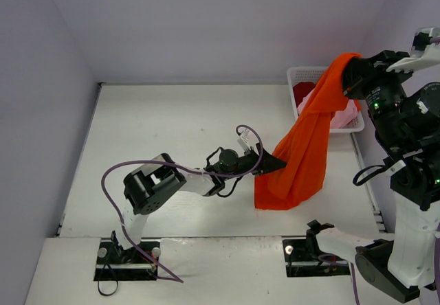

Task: Fold and stack the t-shirts
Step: Flatten the tshirt out

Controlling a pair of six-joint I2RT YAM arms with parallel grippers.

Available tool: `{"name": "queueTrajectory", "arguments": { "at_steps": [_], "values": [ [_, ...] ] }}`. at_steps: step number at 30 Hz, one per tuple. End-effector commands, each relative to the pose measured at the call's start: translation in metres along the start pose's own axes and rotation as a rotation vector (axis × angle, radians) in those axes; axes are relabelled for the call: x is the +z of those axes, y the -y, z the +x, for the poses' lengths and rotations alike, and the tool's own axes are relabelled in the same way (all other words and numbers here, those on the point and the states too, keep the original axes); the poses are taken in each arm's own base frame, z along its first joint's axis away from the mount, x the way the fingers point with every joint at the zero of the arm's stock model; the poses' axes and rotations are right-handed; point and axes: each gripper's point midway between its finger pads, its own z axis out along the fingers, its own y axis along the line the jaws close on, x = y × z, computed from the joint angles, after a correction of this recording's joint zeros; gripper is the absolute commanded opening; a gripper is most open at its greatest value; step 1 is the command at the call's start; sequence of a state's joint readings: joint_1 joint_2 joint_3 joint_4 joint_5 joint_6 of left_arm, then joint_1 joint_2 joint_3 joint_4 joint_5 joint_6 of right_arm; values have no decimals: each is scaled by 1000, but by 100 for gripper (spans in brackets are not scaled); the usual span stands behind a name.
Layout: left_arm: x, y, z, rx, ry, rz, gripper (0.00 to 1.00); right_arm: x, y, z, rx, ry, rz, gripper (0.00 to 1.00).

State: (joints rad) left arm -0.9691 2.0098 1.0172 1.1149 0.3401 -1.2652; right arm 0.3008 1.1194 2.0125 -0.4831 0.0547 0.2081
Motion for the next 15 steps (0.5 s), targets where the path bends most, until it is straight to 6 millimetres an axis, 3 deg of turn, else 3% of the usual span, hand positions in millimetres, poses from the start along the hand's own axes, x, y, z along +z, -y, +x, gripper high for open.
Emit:
{"name": "queueTrajectory", "arguments": {
  "at_steps": [1, 5, 15],
  "values": [
    [4, 28, -14, 9, 48, 101, 59, 0, -7, -34, 6, 122, -25, 0],
    [4, 19, -9, 3, 41, 84, 59, 2, -6, -32, 8, 116, -24, 0],
    [9, 27, -8, 33, 45, 98, 59, 4, -8, -29, 12, 108, -31, 0]
  ]
}}
